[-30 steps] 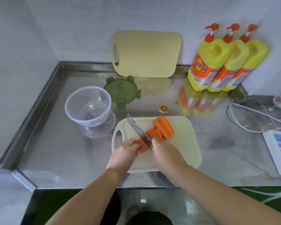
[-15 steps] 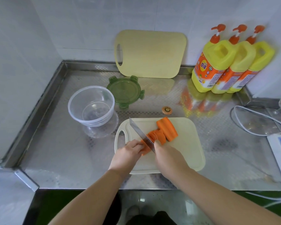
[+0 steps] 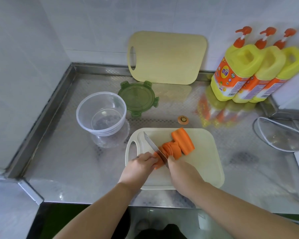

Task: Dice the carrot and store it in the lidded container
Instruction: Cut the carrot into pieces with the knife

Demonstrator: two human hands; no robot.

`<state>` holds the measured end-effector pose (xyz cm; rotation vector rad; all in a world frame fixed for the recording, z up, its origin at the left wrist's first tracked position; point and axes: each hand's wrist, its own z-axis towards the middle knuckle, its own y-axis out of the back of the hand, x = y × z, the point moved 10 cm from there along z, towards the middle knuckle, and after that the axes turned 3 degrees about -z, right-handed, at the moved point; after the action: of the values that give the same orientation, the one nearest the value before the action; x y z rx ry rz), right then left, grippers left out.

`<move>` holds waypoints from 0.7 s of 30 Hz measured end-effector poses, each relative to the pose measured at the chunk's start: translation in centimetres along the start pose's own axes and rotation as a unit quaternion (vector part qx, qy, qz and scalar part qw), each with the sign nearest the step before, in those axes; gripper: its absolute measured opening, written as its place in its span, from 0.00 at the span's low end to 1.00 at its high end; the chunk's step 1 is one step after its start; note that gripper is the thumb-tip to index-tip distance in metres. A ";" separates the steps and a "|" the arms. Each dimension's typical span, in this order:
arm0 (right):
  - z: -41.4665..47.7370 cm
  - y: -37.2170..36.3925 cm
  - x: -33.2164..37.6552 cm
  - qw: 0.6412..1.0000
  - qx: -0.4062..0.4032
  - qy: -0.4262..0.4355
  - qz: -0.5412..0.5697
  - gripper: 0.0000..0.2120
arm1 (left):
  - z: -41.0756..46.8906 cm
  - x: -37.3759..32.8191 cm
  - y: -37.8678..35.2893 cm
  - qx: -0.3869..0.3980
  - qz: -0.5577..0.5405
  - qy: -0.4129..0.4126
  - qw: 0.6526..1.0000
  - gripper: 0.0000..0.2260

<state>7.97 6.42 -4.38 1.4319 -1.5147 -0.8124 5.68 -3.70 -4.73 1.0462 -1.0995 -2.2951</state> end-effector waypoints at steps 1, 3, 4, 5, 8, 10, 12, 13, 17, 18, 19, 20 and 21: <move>0.0 -0.3 -0.1 1.000 -0.001 -0.001 0.006 0.12 | -0.1 0.1 0.0 -0.003 -0.005 0.003 1.000 0.07; 0.2 -0.6 -0.5 1.000 -0.004 -0.008 0.012 0.09 | -0.1 0.2 0.1 -0.010 -0.009 0.012 1.000 0.08; 0.3 -0.8 -0.8 1.000 -0.002 -0.011 0.016 0.08 | -0.1 0.3 0.2 -0.010 -0.005 0.017 1.000 0.09; 0.4 -0.9 -1.0 1.000 -0.005 -0.014 0.026 0.06 | 0.0 0.3 0.2 -0.010 -0.002 0.015 1.000 0.10; 0.7 -0.9 -1.9 0.997 -0.012 -0.038 0.060 0.07 | 0.2 0.0 0.8 -0.015 0.008 0.020 1.000 0.11; 0.7 -0.2 -2.5 0.994 -0.043 -0.058 0.087 0.10 | 0.3 -0.2 1.1 -0.024 0.007 0.030 0.999 0.11; 0.2 1.2 -2.2 0.992 -0.074 -0.050 0.093 0.06 | 0.2 -0.5 1.4 -0.038 0.004 0.028 0.999 0.08; 0.0 1.8 -1.9 0.992 -0.084 -0.040 0.091 0.05 | 0.0 -0.5 1.3 -0.037 0.002 0.021 0.999 0.04; -1.0 2.9 -0.8 0.995 -0.082 -0.018 0.048 0.03 | -0.2 -0.2 0.3 0.007 -0.001 0.030 1.000 0.22; -1.1 2.9 -0.6 0.996 -0.076 -0.019 0.036 0.03 | -0.3 -0.3 0.2 0.016 0.008 0.035 0.999 0.21; -1.2 2.7 -0.4 0.997 -0.072 -0.021 0.023 0.05 | -0.2 -0.3 0.2 0.009 0.009 0.036 0.999 0.18; -1.2 2.4 -0.3 0.997 -0.068 -0.021 0.012 0.08 | -0.2 -0.3 0.3 0.006 0.014 0.039 0.999 0.11; -1.3 2.1 -0.2 0.998 -0.066 -0.022 0.005 0.10 | -0.2 -0.2 0.4 -0.001 0.017 0.044 0.999 0.02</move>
<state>8.24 6.98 -1.99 1.3156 -1.4714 -0.9247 5.94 -3.94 -4.39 1.1082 -1.0729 -2.2011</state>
